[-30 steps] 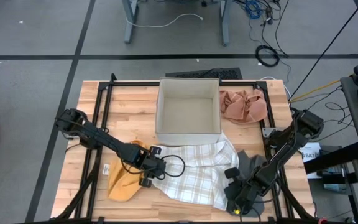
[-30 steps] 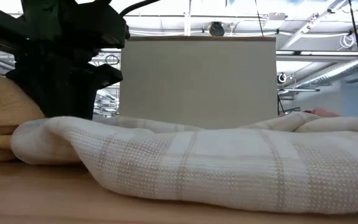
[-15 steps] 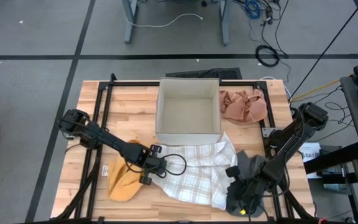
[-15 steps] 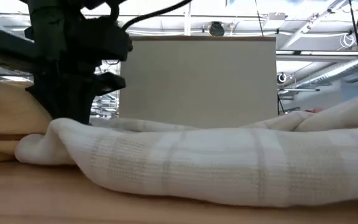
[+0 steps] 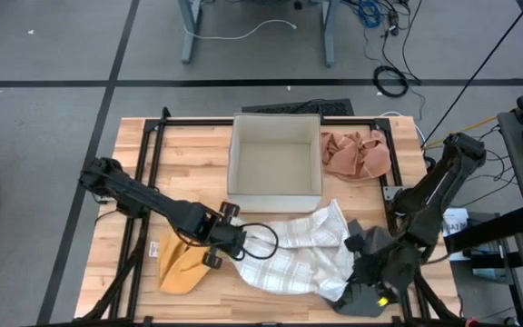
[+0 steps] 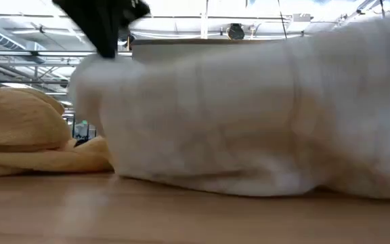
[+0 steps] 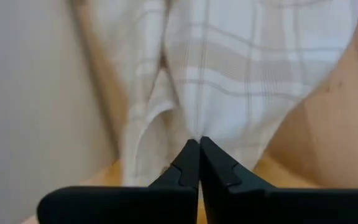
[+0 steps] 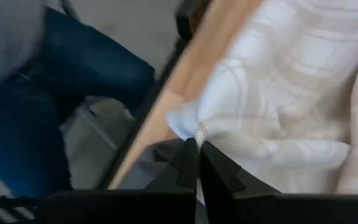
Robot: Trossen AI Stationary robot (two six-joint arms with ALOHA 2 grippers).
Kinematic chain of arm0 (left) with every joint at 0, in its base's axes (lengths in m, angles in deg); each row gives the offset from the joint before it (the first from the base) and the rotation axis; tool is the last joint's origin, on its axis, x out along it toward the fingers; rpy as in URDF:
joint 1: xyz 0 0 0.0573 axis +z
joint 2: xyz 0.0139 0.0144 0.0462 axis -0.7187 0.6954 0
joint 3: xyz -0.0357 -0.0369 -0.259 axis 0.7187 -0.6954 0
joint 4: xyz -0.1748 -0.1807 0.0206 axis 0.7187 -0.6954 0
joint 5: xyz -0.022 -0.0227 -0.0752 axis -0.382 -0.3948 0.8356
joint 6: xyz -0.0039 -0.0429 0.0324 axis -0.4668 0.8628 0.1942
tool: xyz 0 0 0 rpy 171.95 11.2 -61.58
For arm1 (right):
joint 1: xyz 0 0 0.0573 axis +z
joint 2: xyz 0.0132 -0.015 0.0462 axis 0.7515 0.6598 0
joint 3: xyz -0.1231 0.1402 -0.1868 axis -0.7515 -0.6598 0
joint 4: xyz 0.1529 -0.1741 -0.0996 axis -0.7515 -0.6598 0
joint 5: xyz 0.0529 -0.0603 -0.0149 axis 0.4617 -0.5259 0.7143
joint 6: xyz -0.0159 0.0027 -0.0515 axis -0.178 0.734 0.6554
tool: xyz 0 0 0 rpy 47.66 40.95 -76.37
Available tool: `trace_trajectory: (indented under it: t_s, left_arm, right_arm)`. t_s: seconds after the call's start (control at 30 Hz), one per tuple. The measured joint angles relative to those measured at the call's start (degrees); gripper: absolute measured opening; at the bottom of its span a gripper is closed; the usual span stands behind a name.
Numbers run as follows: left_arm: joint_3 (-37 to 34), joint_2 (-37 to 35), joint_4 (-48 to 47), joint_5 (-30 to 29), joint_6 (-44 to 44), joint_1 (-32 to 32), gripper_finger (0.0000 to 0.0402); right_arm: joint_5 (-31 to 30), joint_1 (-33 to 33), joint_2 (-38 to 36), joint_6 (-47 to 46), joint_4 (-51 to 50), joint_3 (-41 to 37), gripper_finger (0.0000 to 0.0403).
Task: Fold towel
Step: Fold the white towel with brown checkered lines
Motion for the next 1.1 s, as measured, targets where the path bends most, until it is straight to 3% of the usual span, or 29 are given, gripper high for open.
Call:
trace_trajectory:
  t_s: [0.2,0.37,0.67,0.87,1.1]
  left_arm:
    - [13.4,0.0,-19.7,-10.7,5.9,-3.4,0.0001]
    - [23.2,0.0,-30.6,-21.4,11.7,-7.0,0.0001]
    - [32.1,-1.8,-31.1,-35.1,12.0,-12.1,0.0000]
    - [32.4,-4.4,-31.1,-51.2,12.2,-15.3,0.0000]
    - [32.4,-5.7,-30.9,-63.2,12.3,-15.9,0.0000]
  right_arm:
    - [-1.6,2.8,-9.7,-1.0,-4.2,0.0,0.0000]
    - [-1.8,4.0,-15.4,-1.9,-7.7,0.0,0.0000]
    - [-1.4,5.1,-23.6,3.6,-6.5,0.0,0.0000]
    - [-1.7,6.3,-27.6,7.3,-5.3,0.0,0.0000]
    - [-2.5,6.3,-32.0,9.1,-4.9,0.1,0.0000]
